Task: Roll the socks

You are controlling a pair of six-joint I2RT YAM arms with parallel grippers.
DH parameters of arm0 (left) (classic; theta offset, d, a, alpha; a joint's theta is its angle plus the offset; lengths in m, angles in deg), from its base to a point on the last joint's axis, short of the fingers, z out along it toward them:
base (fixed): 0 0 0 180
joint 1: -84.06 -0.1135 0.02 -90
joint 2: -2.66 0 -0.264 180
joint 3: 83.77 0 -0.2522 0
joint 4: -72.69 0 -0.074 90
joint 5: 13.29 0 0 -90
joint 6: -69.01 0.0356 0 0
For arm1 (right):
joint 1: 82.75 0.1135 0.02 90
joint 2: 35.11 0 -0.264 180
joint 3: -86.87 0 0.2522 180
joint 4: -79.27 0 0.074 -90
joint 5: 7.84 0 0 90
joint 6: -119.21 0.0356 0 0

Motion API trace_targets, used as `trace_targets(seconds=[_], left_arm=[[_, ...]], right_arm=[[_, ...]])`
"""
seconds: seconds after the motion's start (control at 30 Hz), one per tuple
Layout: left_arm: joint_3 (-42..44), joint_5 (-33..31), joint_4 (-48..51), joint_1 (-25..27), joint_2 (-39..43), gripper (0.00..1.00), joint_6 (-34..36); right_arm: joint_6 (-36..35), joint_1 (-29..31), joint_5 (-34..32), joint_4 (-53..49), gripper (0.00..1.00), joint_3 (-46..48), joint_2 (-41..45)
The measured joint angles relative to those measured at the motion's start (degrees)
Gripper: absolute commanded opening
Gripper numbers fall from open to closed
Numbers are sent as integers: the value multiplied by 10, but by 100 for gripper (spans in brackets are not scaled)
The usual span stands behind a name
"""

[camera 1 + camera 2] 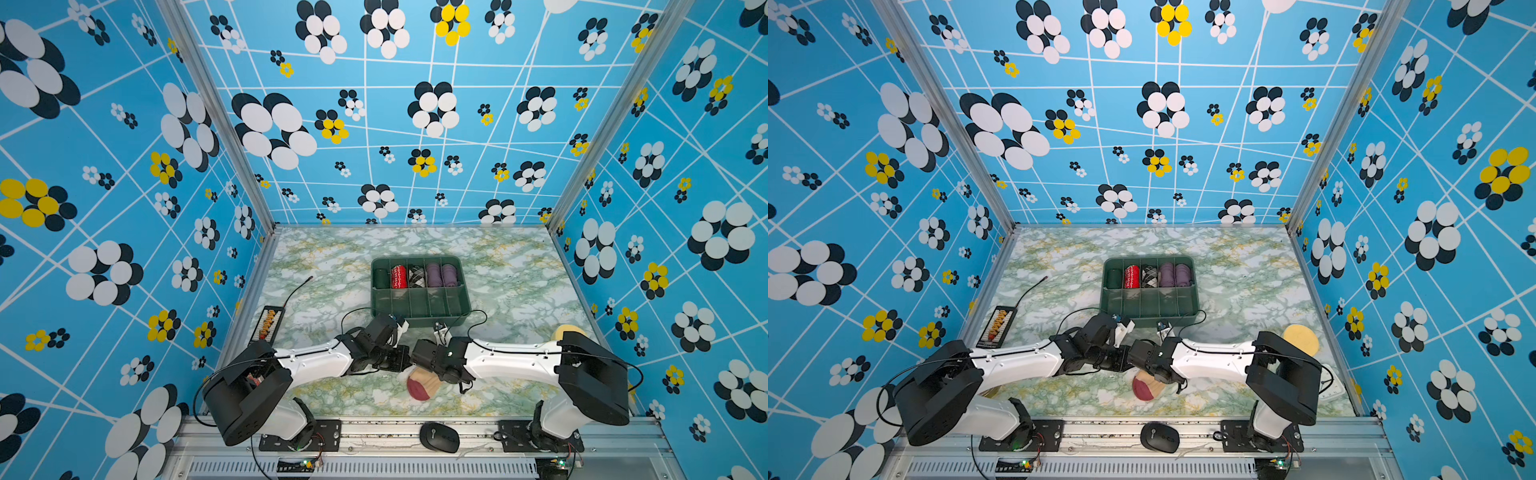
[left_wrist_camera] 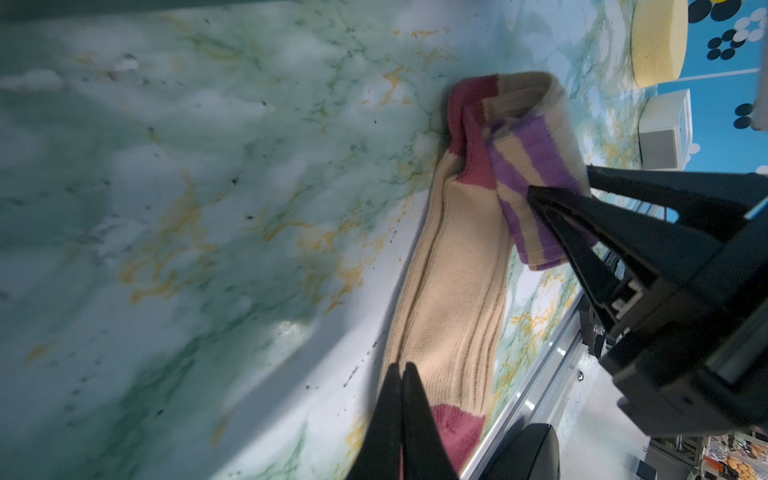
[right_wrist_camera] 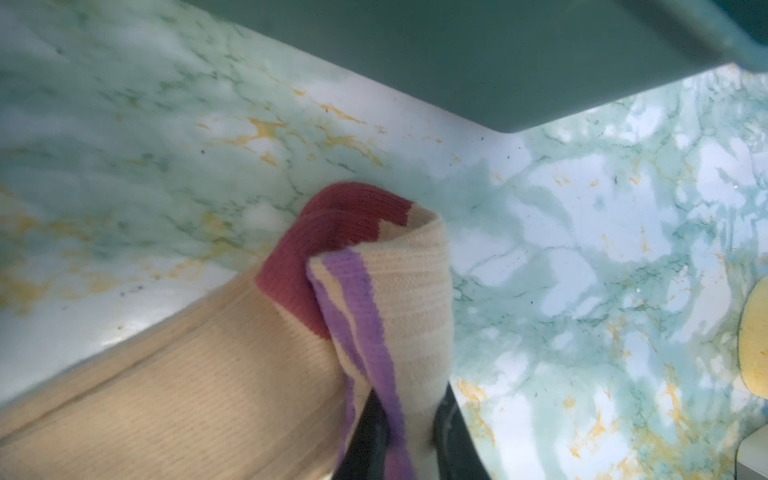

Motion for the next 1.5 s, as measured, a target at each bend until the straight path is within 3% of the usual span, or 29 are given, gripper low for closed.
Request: trace_targets(seconds=[0.3,0.6,0.93,1.5], left_arm=[[0,6,0,-7,0,8,4],[-12,22,-14,9,-21,7,-1],[-24,39,-80,40,-110,7,-25],[-53,41,-89,42,-136,7,-28]], right_arm=[[0,12,0,-2,30,-9,-2],[0,14,0,-2,31,-16,-11],[0,24,-2,-2,31,-19,-15],[-3,39,-11,0,40,-19,-15]])
